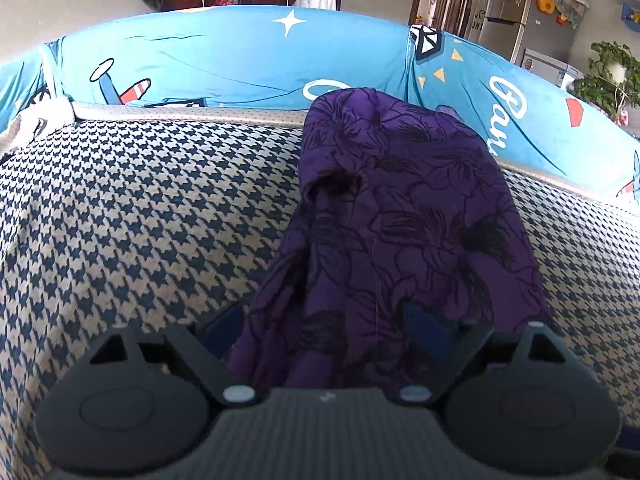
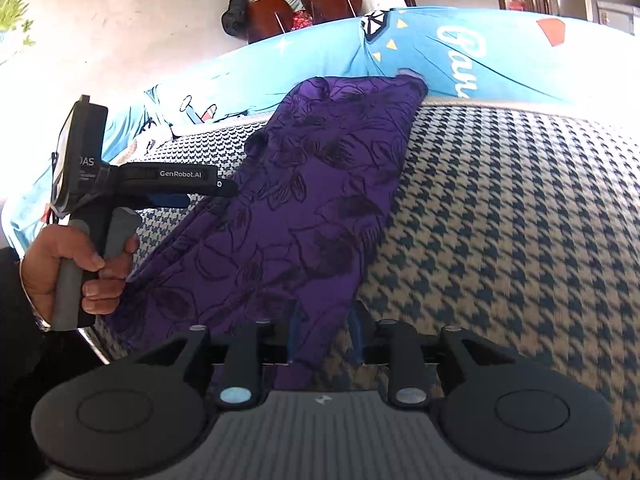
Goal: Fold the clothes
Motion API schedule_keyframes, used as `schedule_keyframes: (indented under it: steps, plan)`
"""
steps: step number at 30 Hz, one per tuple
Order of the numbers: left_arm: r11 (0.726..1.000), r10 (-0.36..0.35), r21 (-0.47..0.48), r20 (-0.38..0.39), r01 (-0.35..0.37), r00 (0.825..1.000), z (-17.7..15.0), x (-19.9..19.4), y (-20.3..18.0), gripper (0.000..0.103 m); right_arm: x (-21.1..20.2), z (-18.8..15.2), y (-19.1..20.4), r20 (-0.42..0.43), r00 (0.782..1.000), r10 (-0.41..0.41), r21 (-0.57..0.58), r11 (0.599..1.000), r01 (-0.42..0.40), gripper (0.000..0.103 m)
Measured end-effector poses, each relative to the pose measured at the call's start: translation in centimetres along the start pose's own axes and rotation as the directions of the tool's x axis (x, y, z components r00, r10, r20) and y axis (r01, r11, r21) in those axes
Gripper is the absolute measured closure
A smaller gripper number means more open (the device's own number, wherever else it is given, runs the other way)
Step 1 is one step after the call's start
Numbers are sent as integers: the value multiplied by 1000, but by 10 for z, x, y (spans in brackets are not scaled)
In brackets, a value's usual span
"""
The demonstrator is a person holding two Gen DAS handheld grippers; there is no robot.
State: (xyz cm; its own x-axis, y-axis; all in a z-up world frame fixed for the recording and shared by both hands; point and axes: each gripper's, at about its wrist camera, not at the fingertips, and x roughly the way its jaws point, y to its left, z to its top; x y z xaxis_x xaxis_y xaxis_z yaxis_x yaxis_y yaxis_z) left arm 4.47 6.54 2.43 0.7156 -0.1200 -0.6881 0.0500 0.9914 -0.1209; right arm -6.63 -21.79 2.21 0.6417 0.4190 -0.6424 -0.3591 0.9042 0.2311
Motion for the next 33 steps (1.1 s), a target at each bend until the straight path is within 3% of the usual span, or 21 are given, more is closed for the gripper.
schedule_keyframes:
  steps: [11, 22, 28, 33]
  plan:
    - [999, -51, 4, -3, 51, 999, 10, 15, 1, 37, 16, -9, -8, -56, 998, 33, 77, 997, -28, 73]
    - [994, -87, 66, 2, 86, 996, 11, 15, -10, 47, 18, -14, -12, -59, 997, 46, 115, 993, -39, 67]
    - [996, -72, 51, -25, 73, 997, 14, 29, -9, 55, 19, -15, -8, -58, 997, 47, 92, 995, -41, 63]
    - [998, -59, 18, -19, 59, 998, 17, 30, -4, 55, 20, -15, -10, -57, 997, 52, 100, 994, -46, 63]
